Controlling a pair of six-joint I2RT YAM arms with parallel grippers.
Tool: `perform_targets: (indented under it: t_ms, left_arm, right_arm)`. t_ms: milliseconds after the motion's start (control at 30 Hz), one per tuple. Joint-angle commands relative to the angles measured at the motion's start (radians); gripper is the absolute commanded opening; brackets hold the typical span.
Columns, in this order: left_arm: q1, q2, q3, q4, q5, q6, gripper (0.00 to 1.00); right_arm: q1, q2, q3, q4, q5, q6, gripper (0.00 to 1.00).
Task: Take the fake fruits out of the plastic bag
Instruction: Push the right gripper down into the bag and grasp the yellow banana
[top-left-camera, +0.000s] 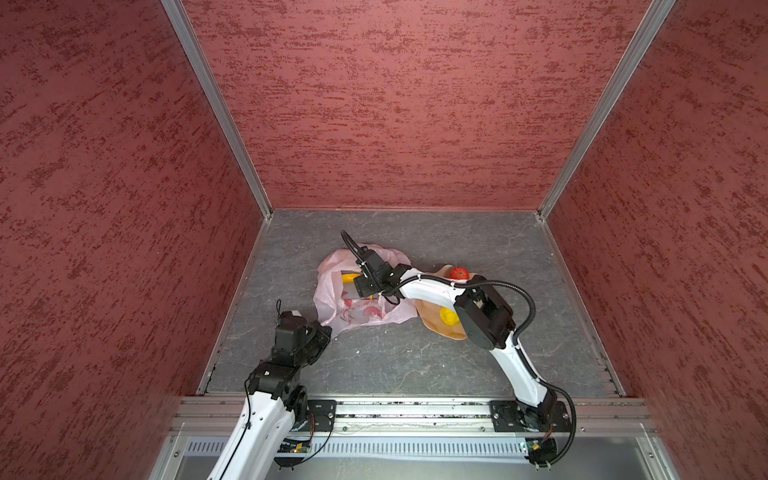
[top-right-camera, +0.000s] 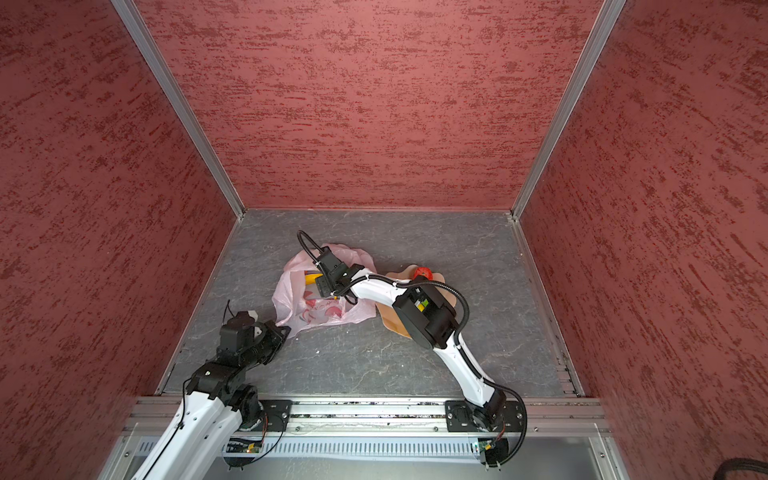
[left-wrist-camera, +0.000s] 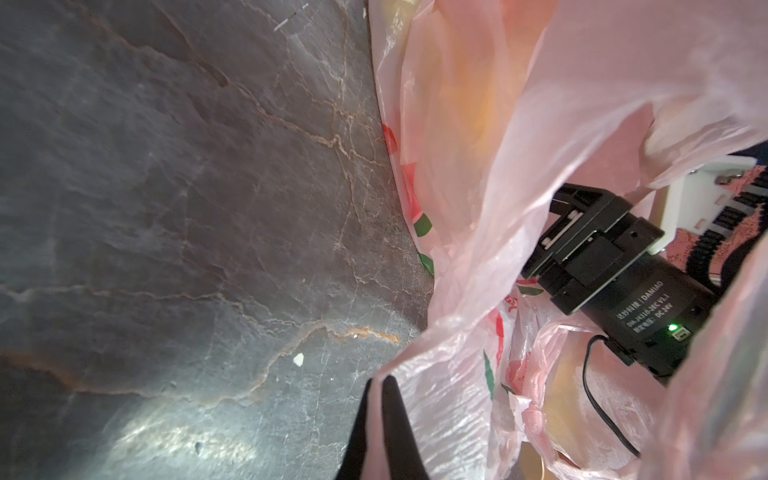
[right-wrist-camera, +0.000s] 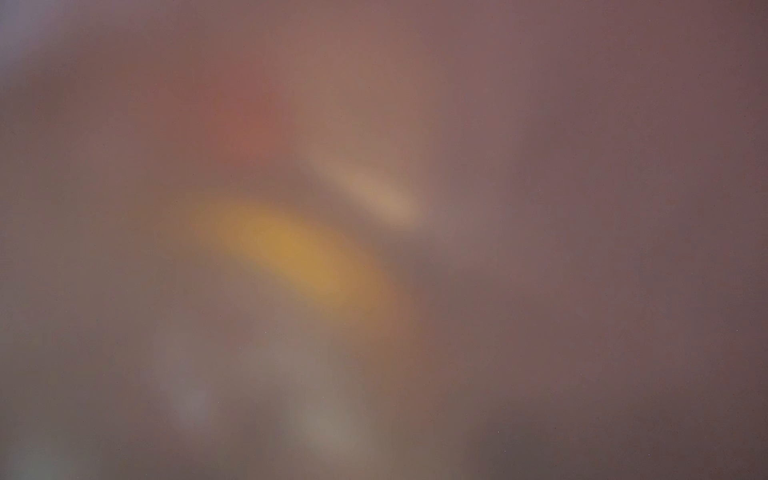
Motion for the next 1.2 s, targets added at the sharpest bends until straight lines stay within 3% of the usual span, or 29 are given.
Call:
perform_targets:
  t_ms: [0, 467, 767, 1167]
  left_arm:
    - [-0.005, -0.010, -0.006, 0.010, -0.008, 0.011, 0.00]
    - [-0.005, -0.005, -0.011, 0.018, 0.000, 0.010, 0.00]
    - [-0.005, 0.021, -0.013, 0.046, 0.007, 0.011, 0.00]
    - [-0.005, 0.088, 0.011, 0.137, 0.009, 0.011, 0.00]
  right_arm:
    - [-0.006, 0.025, 0.028, 0.007, -0.020, -0.011, 0.68]
    - [-0.017, 0.056, 0.038, 0.025, -0.049, 0.002, 0.60]
    - [-0.016, 0.050, 0.038, 0.027, -0.059, 0.001, 0.49]
    - [-0.013, -0.009, 0.033, 0.000, -0.102, -0.003, 0.23]
